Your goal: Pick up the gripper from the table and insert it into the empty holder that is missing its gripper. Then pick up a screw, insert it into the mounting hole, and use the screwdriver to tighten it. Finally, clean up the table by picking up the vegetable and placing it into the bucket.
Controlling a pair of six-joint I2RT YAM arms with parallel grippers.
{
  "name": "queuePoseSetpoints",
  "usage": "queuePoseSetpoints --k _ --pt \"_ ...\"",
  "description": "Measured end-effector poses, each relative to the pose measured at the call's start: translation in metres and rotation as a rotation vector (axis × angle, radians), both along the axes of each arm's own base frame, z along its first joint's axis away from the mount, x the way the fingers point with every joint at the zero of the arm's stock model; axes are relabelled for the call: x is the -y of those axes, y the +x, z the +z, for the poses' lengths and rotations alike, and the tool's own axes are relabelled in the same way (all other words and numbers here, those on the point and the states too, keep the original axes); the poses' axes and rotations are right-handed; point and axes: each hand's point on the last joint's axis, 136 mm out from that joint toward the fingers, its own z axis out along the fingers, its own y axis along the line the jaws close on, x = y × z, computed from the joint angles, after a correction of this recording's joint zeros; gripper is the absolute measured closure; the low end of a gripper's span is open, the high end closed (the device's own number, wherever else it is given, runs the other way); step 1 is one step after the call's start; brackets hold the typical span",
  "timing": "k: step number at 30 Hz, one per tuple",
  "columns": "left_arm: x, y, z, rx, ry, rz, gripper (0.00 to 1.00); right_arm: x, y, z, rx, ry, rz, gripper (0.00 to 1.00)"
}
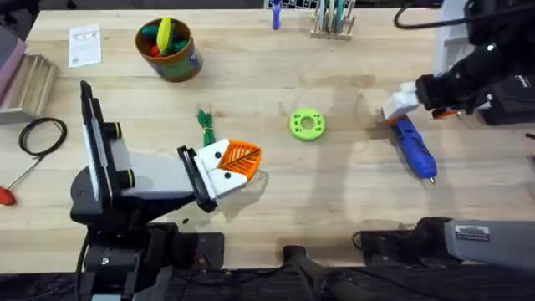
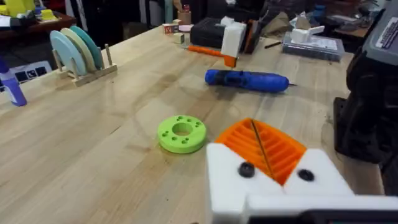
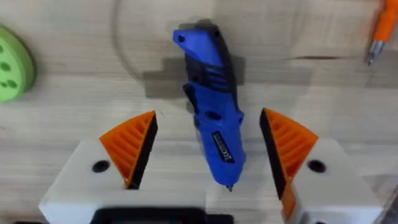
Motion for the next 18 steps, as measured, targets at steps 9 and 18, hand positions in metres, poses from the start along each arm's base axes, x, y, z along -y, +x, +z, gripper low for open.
queuePoseSetpoints --k 9,18 --pt "0.000 0.000 0.000 0.000 0.000 0.000 0.996 0.004 -0.006 -0.043 -0.086 -0.027 0.104 0.010" --pt "0.000 0.000 0.000 0.000 0.000 0.000 0.996 0.014 0.004 -0.053 -0.056 -0.040 0.095 0.033"
